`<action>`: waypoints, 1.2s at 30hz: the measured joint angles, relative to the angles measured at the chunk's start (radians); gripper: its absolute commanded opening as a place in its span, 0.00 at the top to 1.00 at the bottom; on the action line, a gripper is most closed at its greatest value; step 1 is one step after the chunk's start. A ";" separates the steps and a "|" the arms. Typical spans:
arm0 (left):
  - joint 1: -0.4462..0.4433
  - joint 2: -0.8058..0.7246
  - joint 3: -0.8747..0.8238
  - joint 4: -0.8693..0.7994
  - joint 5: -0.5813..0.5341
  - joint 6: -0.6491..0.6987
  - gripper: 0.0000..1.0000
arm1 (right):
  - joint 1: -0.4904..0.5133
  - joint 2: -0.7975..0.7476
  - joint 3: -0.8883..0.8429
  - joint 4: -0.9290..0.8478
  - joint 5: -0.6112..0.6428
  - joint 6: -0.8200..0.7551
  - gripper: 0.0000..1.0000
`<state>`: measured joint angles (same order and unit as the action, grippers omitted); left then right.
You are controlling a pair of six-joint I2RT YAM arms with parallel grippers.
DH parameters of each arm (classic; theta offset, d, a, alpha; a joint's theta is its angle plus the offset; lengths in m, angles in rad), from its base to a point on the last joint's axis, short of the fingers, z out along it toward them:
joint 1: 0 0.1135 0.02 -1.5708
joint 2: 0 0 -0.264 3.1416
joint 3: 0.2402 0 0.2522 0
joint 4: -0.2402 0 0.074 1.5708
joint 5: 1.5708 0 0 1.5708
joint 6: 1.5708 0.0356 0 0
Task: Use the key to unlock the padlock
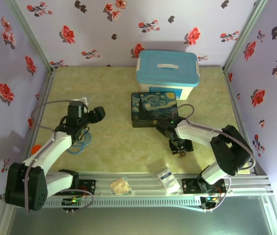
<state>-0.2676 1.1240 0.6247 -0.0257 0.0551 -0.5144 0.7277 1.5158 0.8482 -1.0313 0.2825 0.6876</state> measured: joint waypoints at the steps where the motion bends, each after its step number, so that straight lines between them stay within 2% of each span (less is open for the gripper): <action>1: 0.005 -0.011 -0.003 -0.008 -0.024 0.002 0.17 | 0.000 -0.030 0.004 0.003 0.026 0.003 0.20; 2: 0.008 -0.022 -0.005 -0.014 -0.055 0.010 0.15 | 0.000 -0.061 0.010 0.010 0.051 0.003 0.03; 3: 0.011 -0.035 -0.010 -0.018 -0.091 0.020 0.08 | -0.005 -0.108 0.019 0.023 0.082 -0.008 0.01; 4: 0.013 -0.050 -0.017 -0.016 -0.131 0.034 0.02 | -0.013 -0.150 0.029 0.042 0.104 -0.021 0.01; 5: 0.015 -0.067 -0.030 -0.007 -0.174 0.052 0.00 | -0.029 -0.191 0.040 0.071 0.123 -0.038 0.01; 8: 0.018 -0.115 -0.106 0.066 -0.303 0.122 0.00 | -0.129 -0.299 0.061 0.216 0.177 -0.117 0.01; 12: 0.024 -0.114 -0.174 0.136 -0.438 0.256 0.00 | -0.321 -0.383 -0.011 0.501 0.220 -0.249 0.01; 15: 0.035 -0.067 -0.202 0.254 -0.484 0.352 0.00 | -0.463 -0.390 -0.116 0.696 0.219 -0.333 0.01; 19: 0.103 0.053 -0.217 0.385 -0.461 0.389 0.00 | -0.608 -0.379 -0.313 1.023 0.189 -0.457 0.01; 24: 0.180 0.171 -0.256 0.535 -0.385 0.392 0.00 | -0.693 -0.269 -0.493 1.378 0.128 -0.503 0.01; 29: 0.222 0.238 -0.253 0.644 -0.316 0.422 0.00 | -0.700 -0.146 -0.525 1.659 0.057 -0.529 0.01; 33: 0.248 0.353 -0.255 0.823 -0.266 0.438 0.00 | -0.700 0.005 -0.519 1.859 0.012 -0.553 0.01; 36: 0.259 0.412 -0.254 0.851 -0.237 0.446 0.00 | -0.700 0.051 -0.515 1.872 -0.011 -0.562 0.01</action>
<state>-0.0082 1.5364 0.3702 0.8257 -0.1814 -0.0689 0.0280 1.5665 0.3336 0.8410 0.2718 0.1261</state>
